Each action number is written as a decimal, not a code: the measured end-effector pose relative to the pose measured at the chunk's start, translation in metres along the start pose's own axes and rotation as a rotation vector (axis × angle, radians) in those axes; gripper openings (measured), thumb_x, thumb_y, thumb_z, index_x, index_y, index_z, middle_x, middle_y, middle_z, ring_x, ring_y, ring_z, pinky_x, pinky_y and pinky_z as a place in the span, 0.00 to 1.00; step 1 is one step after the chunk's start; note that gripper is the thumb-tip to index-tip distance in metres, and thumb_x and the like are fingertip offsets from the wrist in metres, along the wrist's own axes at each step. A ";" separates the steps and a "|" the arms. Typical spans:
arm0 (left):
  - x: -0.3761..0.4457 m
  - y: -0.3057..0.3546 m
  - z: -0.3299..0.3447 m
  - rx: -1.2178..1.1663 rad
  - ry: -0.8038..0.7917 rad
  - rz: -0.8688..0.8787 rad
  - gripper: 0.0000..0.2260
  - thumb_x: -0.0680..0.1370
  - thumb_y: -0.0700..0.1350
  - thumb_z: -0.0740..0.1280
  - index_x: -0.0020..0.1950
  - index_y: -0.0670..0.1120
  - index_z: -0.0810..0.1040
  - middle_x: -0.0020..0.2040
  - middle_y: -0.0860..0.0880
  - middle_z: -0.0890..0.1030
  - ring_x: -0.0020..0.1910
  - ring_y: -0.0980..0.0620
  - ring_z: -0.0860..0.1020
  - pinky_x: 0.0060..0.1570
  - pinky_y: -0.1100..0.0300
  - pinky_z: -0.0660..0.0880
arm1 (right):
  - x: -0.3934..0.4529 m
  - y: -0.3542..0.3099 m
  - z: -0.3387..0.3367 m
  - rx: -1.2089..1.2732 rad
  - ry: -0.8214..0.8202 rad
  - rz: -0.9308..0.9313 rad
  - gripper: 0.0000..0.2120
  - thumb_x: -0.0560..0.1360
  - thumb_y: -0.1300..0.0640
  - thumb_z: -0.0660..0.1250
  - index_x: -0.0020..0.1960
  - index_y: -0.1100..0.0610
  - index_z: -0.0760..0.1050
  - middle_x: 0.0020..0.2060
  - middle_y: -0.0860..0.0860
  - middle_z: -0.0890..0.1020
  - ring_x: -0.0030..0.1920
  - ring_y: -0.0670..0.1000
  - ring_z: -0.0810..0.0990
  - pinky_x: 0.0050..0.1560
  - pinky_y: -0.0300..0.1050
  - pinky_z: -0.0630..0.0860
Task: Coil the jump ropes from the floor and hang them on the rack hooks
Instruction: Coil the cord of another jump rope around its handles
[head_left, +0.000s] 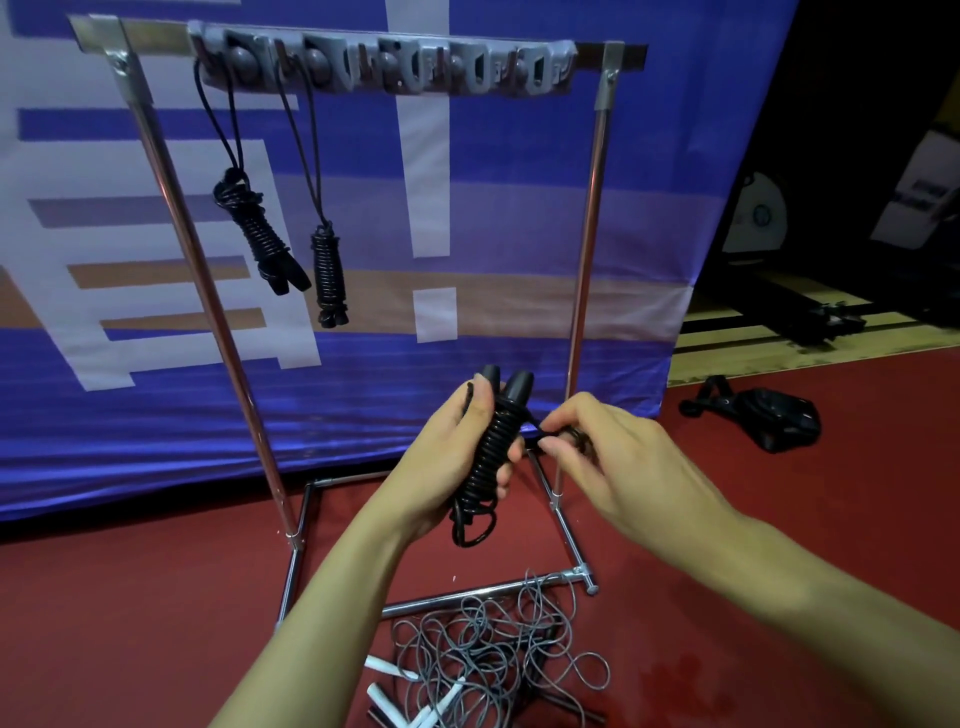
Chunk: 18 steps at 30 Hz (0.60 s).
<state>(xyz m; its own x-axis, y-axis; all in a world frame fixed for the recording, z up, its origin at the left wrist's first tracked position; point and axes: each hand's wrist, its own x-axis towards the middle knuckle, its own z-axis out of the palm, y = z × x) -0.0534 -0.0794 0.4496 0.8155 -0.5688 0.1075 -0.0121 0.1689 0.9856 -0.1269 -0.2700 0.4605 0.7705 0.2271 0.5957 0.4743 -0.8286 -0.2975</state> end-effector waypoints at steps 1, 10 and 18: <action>-0.001 0.000 0.000 -0.025 -0.019 -0.012 0.29 0.80 0.66 0.57 0.63 0.40 0.70 0.40 0.44 0.78 0.33 0.48 0.74 0.34 0.55 0.75 | 0.000 0.000 -0.002 0.030 0.005 -0.007 0.10 0.81 0.48 0.65 0.57 0.54 0.75 0.42 0.46 0.80 0.42 0.47 0.78 0.44 0.44 0.75; -0.006 0.004 0.006 0.068 -0.025 0.041 0.22 0.83 0.62 0.58 0.56 0.43 0.74 0.40 0.42 0.79 0.33 0.46 0.76 0.34 0.54 0.76 | 0.020 -0.003 -0.024 -0.005 -0.263 -0.194 0.12 0.85 0.50 0.58 0.65 0.54 0.68 0.49 0.46 0.80 0.50 0.44 0.77 0.51 0.39 0.73; 0.000 0.003 0.018 0.189 0.129 0.054 0.18 0.82 0.59 0.51 0.51 0.46 0.72 0.35 0.43 0.80 0.30 0.45 0.75 0.30 0.55 0.72 | 0.038 0.000 -0.028 0.108 -0.148 -0.154 0.06 0.82 0.59 0.65 0.57 0.56 0.79 0.36 0.45 0.80 0.38 0.45 0.79 0.42 0.34 0.73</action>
<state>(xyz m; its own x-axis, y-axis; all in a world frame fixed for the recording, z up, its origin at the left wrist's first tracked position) -0.0637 -0.0934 0.4545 0.8776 -0.4537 0.1549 -0.1560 0.0353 0.9871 -0.1093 -0.2755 0.5044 0.7360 0.4254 0.5266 0.6275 -0.7207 -0.2947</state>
